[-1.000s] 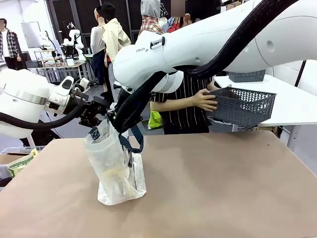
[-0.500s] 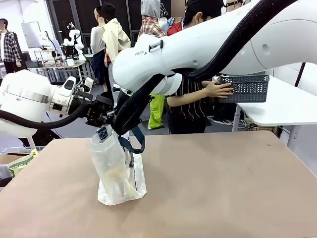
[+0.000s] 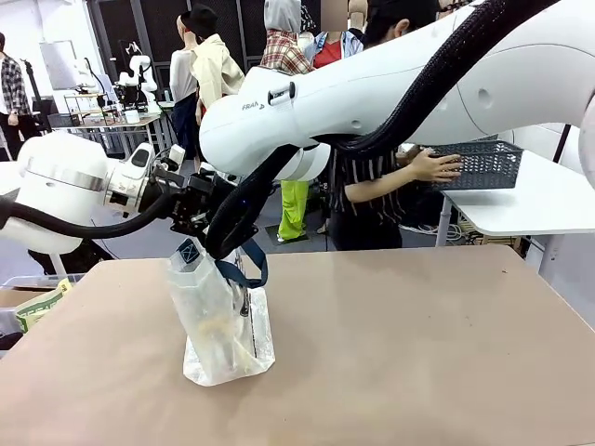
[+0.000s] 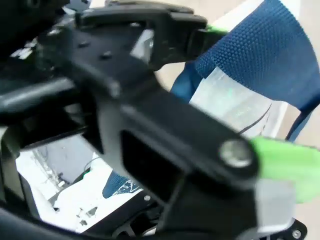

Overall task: Transfer purchased items from the store into the shopping bag.
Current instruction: Move the Reusable shopping bag to the right side of the table.

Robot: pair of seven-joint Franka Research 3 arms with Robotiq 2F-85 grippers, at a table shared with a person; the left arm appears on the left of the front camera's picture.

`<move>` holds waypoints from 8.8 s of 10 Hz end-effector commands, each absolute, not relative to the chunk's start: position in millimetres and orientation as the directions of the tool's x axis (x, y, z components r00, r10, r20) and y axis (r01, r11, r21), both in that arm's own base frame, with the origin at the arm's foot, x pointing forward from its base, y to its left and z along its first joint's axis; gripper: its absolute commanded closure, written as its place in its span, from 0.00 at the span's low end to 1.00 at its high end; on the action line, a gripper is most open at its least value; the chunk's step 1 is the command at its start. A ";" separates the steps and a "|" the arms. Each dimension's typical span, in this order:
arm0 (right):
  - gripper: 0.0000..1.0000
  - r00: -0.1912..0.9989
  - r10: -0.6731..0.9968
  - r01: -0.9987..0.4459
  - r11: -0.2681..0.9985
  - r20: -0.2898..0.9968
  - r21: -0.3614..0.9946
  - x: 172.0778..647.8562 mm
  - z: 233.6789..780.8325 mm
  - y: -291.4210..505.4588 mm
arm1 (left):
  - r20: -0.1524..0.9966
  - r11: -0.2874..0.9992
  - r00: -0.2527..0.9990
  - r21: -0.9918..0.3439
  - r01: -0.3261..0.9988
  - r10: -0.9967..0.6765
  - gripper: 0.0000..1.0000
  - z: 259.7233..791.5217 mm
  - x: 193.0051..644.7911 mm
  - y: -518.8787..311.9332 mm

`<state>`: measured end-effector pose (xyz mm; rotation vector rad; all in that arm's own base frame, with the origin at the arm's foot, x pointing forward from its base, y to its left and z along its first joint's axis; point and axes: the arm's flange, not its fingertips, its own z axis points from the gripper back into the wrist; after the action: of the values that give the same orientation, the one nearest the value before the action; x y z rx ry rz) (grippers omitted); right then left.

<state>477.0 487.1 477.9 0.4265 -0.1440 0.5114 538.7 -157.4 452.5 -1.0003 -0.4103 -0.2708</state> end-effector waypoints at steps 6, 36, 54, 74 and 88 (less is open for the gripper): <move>1.00 0.871 0.428 -0.489 0.801 0.240 0.346 476.4 475.3 492.7 | 0.412 0.658 0.908 -0.663 0.358 -0.078 0.37 435.5 551.2 -183.7; 0.00 0.675 -0.728 0.717 0.686 0.119 0.128 422.5 549.3 -17.8 | 0.316 0.768 0.944 -0.581 0.270 -0.093 1.00 433.9 553.3 -170.1; 0.00 0.686 -0.717 0.711 0.696 0.122 0.100 419.4 542.1 -44.3 | 0.341 0.974 0.917 -0.165 -0.158 0.206 1.00 591.1 472.0 46.5; 0.00 0.686 -0.717 0.711 0.696 0.122 0.100 419.4 542.1 -44.3 | 0.420 0.850 0.864 -0.311 0.425 -0.278 0.00 499.6 540.0 -235.0; 0.00 0.686 -0.717 0.711 0.696 0.122 0.100 419.4 542.1 -44.3 | 0.412 0.865 0.876 -0.311 0.394 -0.251 0.00 483.1 540.8 -236.6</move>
<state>420.8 -42.7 542.2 0.0668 -0.1591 -0.8088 540.8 -237.8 483.7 -0.3993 -0.3670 -0.3508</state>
